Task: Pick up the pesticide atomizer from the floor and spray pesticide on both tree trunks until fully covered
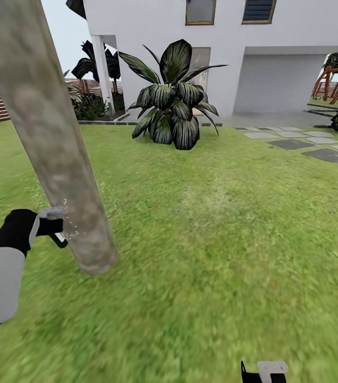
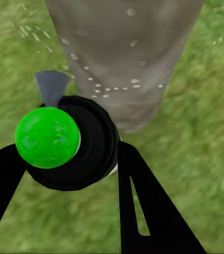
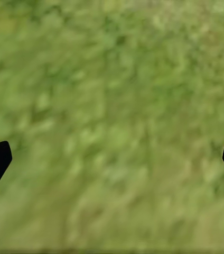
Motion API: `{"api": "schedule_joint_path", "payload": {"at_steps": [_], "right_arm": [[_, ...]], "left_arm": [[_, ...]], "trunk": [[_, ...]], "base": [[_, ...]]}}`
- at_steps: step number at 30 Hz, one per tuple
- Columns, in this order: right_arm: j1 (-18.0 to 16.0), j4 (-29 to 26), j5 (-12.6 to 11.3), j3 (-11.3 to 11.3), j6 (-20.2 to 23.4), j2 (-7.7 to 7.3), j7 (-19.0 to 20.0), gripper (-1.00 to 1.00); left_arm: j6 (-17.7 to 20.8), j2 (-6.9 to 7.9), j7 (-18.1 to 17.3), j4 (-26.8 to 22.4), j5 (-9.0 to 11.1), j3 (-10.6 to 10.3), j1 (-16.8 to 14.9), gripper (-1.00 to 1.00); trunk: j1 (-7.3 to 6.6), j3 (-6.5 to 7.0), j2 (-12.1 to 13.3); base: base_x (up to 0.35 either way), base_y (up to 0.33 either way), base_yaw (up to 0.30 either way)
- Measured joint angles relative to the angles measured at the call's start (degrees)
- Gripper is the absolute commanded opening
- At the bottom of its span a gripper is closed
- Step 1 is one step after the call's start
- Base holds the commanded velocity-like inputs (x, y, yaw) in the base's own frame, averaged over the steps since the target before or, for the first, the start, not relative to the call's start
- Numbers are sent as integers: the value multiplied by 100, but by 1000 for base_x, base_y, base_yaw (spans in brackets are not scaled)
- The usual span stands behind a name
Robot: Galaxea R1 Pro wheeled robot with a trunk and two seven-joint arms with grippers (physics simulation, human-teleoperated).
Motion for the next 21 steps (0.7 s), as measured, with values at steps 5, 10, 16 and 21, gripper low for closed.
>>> {"api": "schedule_joint_path", "payload": {"at_steps": [5,10,16,21], "right_arm": [[0,0,-5,-1,0,1,0,100],[0,0,-3,0,2,3,0,100],[0,0,-2,0,0,3,0,100],[0,0,-8,0,0,2,0,100]], "left_arm": [[4,-33,-110,0,10,0,4,-100],[3,-32,-114,0,3,0,14,-100],[3,-25,-114,-1,-5,-2,21,-100],[3,-10,-114,-4,-6,0,6,-100]], "trunk": [[0,0,0],[0,0,0],[0,0,0],[0,0,0]], "base": [[76,-129,0],[110,-247,0],[8,-274,0],[0,-276,11]]}}
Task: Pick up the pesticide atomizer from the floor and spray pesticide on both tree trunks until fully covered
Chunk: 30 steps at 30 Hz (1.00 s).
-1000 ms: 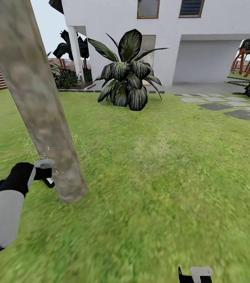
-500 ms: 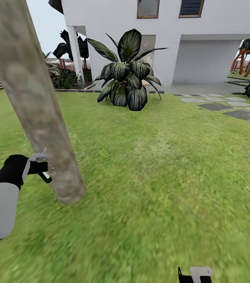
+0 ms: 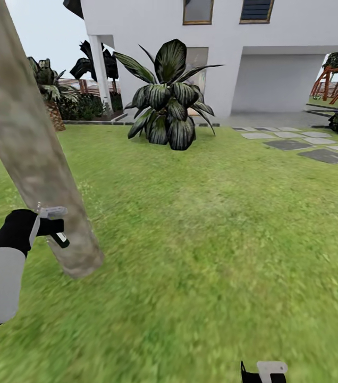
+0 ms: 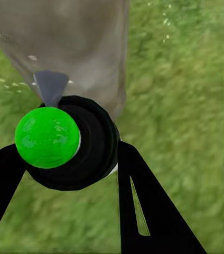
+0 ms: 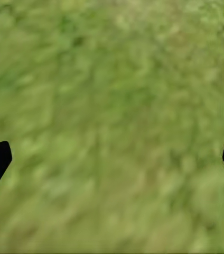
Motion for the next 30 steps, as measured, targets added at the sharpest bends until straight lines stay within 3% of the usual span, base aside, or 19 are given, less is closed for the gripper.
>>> {"api": "schedule_joint_path", "payload": {"at_steps": [7,16,24,30], "right_arm": [[0,0,0,0,0,17,0,100],[0,-7,0,0,0,1,0,100],[0,-8,0,0,0,18,0,100],[0,-5,-1,-1,0,18,0,100]], "left_arm": [[-2,-2,4,0,0,0,22,-100],[-9,-4,17,3,-6,0,70,-100],[-73,67,59,16,-41,-5,114,-100],[-109,54,100,13,-1,-2,381,-100]], "trunk": [[0,0,0],[0,0,0],[0,0,0],[0,0,0]], "base": [[0,-276,230],[119,-276,23],[151,-266,263],[55,-71,62]]}}
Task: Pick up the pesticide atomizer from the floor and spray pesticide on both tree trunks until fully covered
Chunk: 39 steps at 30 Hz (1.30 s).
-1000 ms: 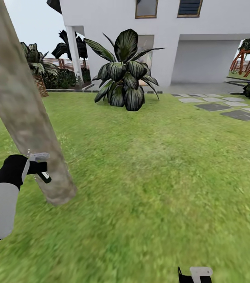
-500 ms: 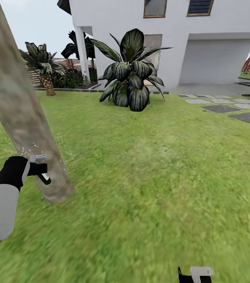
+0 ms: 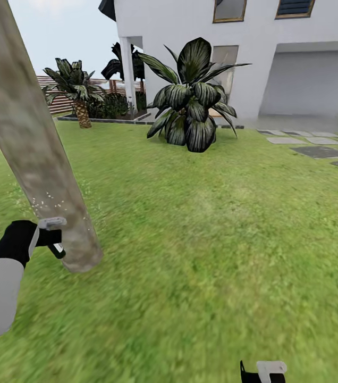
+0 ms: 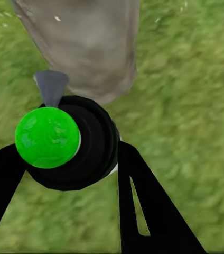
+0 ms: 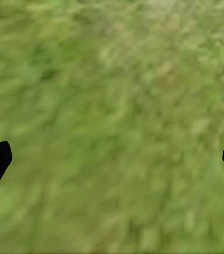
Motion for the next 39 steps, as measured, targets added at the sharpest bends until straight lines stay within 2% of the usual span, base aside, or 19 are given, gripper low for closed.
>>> {"api": "schedule_joint_path", "payload": {"at_steps": [2,5,8,9,12,13,14,17,19,21,26,28,30,39], "right_arm": [[0,2,0,0,0,0,0,100],[0,2,0,0,0,0,0,100],[0,5,0,1,0,0,0,100],[0,5,0,0,0,0,0,100],[0,5,0,0,0,0,0,100],[0,5,-1,-3,0,0,0,100],[0,5,0,0,0,0,0,100],[0,5,0,0,0,0,0,100],[0,5,0,0,0,0,0,100],[0,5,0,0,0,0,0,100],[0,5,0,0,0,0,0,100],[0,5,0,1,0,0,0,100],[0,5,0,0,0,0,0,100],[0,5,4,0,0,-21,0,100]], "left_arm": [[3,-15,4,6,-8,10,4,-100],[-4,70,1,14,-47,29,11,-100],[-14,391,-10,38,-79,35,33,-100],[-10,399,-11,39,-26,22,73,-100],[-18,360,-5,9,9,19,212,-100],[-16,281,2,-1,56,25,246,-100],[-21,266,3,0,8,24,252,-100],[-57,307,-8,37,-49,53,394,-100],[-399,314,-3,7,-22,45,601,-100],[-541,280,1,1,-2,30,648,-100],[-536,151,-36,-10,46,52,618,-100],[-356,230,-53,2,-30,73,590,-100],[-202,305,-67,-5,8,78,619,-100],[-182,307,-75,-1,43,79,667,-100]], "trunk": [[0,0,0],[0,0,0],[0,0,0],[0,0,0],[0,0,0],[0,0,0],[0,0,0],[0,-1,0],[0,0,0],[0,0,0],[0,0,0],[0,0,0],[0,0,0],[0,0,0]], "base": [[1,-1,1],[0,0,0],[0,0,0],[0,0,0],[70,18,0],[288,118,0],[220,98,0],[65,29,0],[9,4,0],[2,1,0],[0,0,0],[0,0,0],[0,0,0],[120,-48,0]]}}
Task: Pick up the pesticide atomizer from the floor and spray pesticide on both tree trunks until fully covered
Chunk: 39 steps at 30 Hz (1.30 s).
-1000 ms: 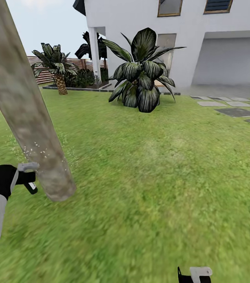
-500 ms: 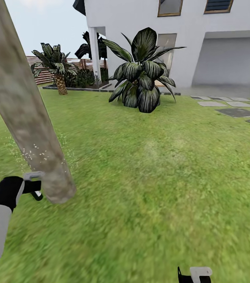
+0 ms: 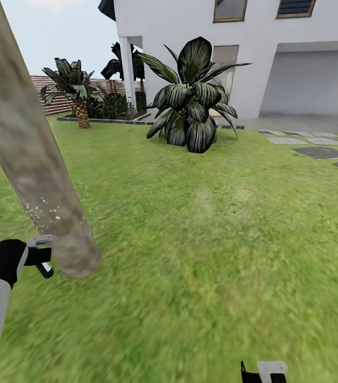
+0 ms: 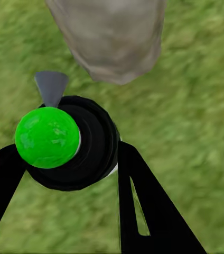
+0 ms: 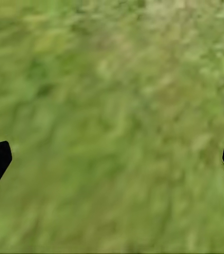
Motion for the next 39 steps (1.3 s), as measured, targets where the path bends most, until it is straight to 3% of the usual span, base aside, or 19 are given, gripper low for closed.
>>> {"api": "schedule_joint_path", "payload": {"at_steps": [9,17,26,28,29,34,39], "right_arm": [[0,0,-4,1,0,6,0,100],[0,0,-4,0,0,21,0,100],[0,0,-4,0,0,21,0,100],[0,0,-4,0,0,21,0,100],[0,0,-4,6,0,21,0,100],[0,0,-4,0,0,16,-1,100],[0,1,4,0,0,-14,0,100]], "left_arm": [[-24,-38,19,4,-3,6,-2,-100],[-33,-39,28,12,-3,2,6,-100],[-52,-2,75,47,-55,43,42,-100],[-46,9,62,35,-45,158,241,-100],[-42,-14,9,65,-27,386,371,-100],[-447,-13,-10,57,-42,1044,701,-100],[-506,-53,-7,-8,-2,1081,744,-100]], "trunk": [[0,0,0],[0,0,0],[0,0,0],[0,-1,0],[0,-1,0],[0,0,0],[0,0,0]], "base": [[124,-185,2],[5,-276,244],[168,-247,46],[185,-238,251],[204,-224,272],[212,-217,173],[131,-244,4]]}}
